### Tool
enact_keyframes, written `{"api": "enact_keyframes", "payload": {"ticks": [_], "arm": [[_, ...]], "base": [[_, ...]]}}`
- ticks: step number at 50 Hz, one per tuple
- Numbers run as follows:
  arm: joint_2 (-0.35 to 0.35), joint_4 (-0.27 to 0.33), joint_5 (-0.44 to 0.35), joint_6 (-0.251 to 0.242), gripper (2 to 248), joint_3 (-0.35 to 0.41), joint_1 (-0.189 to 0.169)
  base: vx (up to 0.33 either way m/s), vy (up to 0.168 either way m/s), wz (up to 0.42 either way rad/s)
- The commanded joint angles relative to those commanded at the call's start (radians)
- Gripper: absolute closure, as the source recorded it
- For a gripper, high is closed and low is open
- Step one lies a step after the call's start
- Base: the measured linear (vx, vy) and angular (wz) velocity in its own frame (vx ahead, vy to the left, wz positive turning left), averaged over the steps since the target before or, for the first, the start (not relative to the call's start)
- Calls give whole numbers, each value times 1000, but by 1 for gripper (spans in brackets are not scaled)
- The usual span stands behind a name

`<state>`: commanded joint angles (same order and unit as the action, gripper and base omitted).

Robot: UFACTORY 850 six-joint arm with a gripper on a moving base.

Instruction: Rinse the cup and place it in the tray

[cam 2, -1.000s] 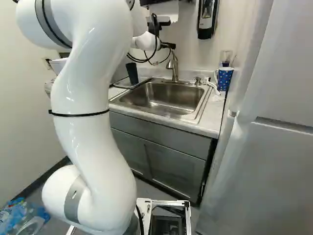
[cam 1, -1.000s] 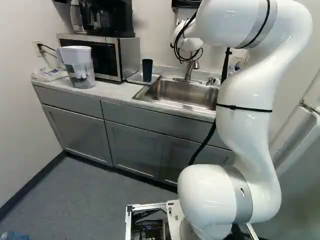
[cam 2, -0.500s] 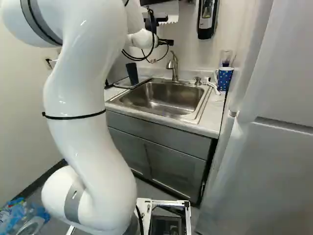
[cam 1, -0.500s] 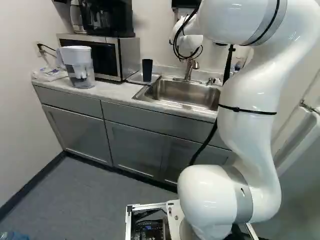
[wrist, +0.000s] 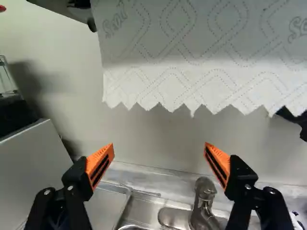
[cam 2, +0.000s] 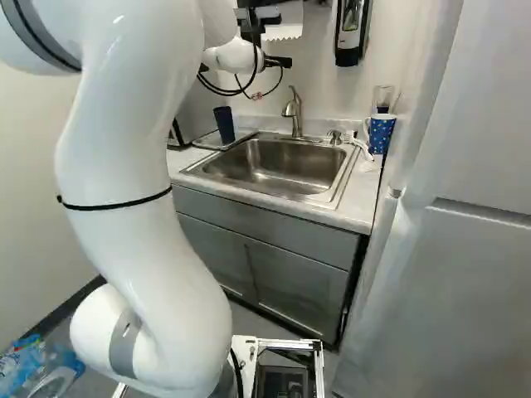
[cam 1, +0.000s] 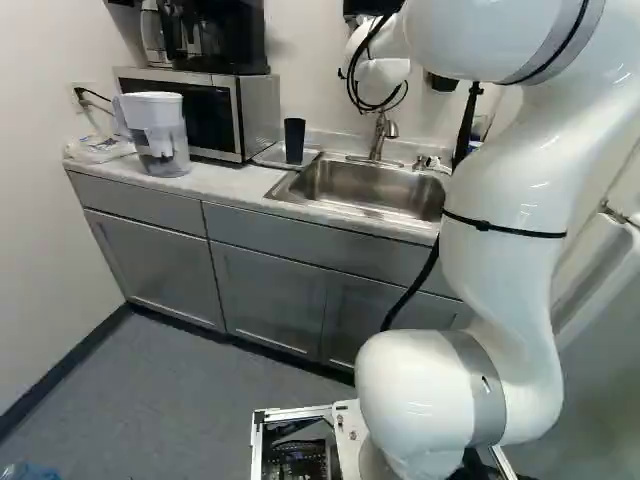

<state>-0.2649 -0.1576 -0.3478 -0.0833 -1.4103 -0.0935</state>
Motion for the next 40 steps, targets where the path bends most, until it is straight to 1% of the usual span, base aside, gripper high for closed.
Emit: {"api": "enact_keyframes", "payload": {"ticks": [40], "arm": [[121,0,125,0,3,133,-6]], "base": [[0,0,0]]}}
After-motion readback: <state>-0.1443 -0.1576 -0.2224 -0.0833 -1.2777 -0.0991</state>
